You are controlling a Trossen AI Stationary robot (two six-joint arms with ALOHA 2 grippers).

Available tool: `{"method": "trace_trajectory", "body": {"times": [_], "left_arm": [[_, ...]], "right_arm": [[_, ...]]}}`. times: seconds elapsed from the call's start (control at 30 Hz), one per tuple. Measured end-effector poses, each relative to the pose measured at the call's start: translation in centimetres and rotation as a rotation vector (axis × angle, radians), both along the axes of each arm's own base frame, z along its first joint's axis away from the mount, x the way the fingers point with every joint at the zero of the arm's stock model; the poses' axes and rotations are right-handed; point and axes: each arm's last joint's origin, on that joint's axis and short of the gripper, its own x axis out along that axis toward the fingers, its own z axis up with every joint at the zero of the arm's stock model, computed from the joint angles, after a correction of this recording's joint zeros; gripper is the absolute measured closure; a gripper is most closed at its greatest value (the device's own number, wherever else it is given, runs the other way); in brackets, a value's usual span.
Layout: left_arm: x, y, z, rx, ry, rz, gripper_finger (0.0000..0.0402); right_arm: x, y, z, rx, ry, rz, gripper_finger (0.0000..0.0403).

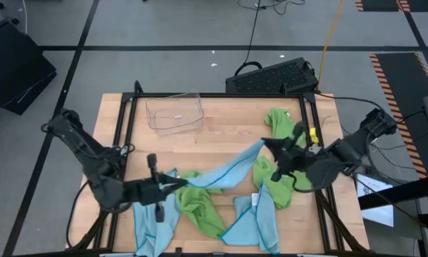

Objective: Fold microfiber towels
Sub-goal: Fold the top center blue microfiber cloth

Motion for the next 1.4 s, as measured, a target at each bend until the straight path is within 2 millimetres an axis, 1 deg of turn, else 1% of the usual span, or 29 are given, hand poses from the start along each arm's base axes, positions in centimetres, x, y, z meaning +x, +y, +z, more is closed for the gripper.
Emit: {"method": "trace_trajectory", "body": {"times": [0.1, 0.17, 0.23, 0.27, 0.33, 0.4, 0.47, 0.57, 0.67, 0.8, 0.9, 1.0, 1.1, 1.2, 1.3, 1.4], "left_arm": [[-1.4, 1.5, 0.5, 0.041, 0.023, 0.120, 0.0395], [-2.1, 2.6, 0.7, 0.030, 0.034, 0.197, 0.0394], [-2.3, 3.3, 0.7, -0.049, 0.036, 0.183, 0.0387], [-2.3, 3.3, 0.6, -0.101, 0.042, 0.133, 0.0384], [-2.1, 2.8, 0.4, -0.167, 0.065, 0.003, 0.0382], [-1.8, 1.8, 0.4, -0.189, 0.069, -0.113, 0.0383], [-1.5, 0.8, 0.6, -0.181, 0.039, -0.177, 0.0391], [-1.5, -0.3, 1.2, -0.169, -0.032, -0.221, 0.0395], [-2.0, -0.8, 1.9, -0.191, -0.090, -0.253, 0.0388], [-2.7, -1.4, 3.0, -0.178, -0.146, -0.288, 0.0395], [-3.4, -1.3, 4.5, -0.181, -0.162, -0.282, 0.0394], [-3.5, -1.1, 4.7, -0.165, -0.141, -0.245, 0.0390], [-3.4, -0.9, 3.9, -0.104, -0.091, -0.113, 0.0395], [-3.5, -0.5, 3.4, -0.100, -0.058, -0.021, 0.0395], [-3.5, -0.6, 2.8, -0.135, -0.023, -0.039, 0.0389], [-3.4, -0.7, 2.3, -0.193, 0.016, -0.111, 0.0390]], "right_arm": [[0.1, 0.1, 1.1, -0.082, -0.026, -0.058, 0.0399], [0.2, 0.1, 1.5, -0.088, -0.048, -0.080, 0.0399], [0.3, 0.1, 1.6, -0.057, -0.078, -0.077, 0.0399], [0.3, 0.3, 1.4, -0.042, -0.087, -0.070, 0.0399], [0.2, 1.1, 0.8, -0.020, -0.091, -0.034, 0.0399], [0.0, 2.0, 0.4, 0.005, -0.114, -0.011, 0.0399], [-0.3, 2.8, 0.7, 0.037, -0.169, -0.023, 0.0399], [-0.8, 4.5, 1.5, 0.050, -0.224, -0.042, 0.0399], [-1.0, 6.6, 1.9, 0.026, -0.224, -0.103, 0.0399], [-2.1, 8.8, 2.5, 0.035, -0.222, -0.038, 0.0399], [-2.2, 9.6, 2.1, 0.027, -0.214, -0.013, 0.0399], [-2.1, 9.9, 1.4, 0.012, -0.204, -0.010, 0.0399], [-1.5, 9.5, 0.7, 0.014, -0.207, -0.035, 0.0399], [-1.2, 9.0, -0.1, 0.011, -0.207, -0.043, 0.0399], [-0.5, 8.1, -1.4, 0.047, -0.234, 0.036, 0.0399], [0.4, 7.5, -3.2, 0.116, -0.252, 0.186, 0.0399]]}}
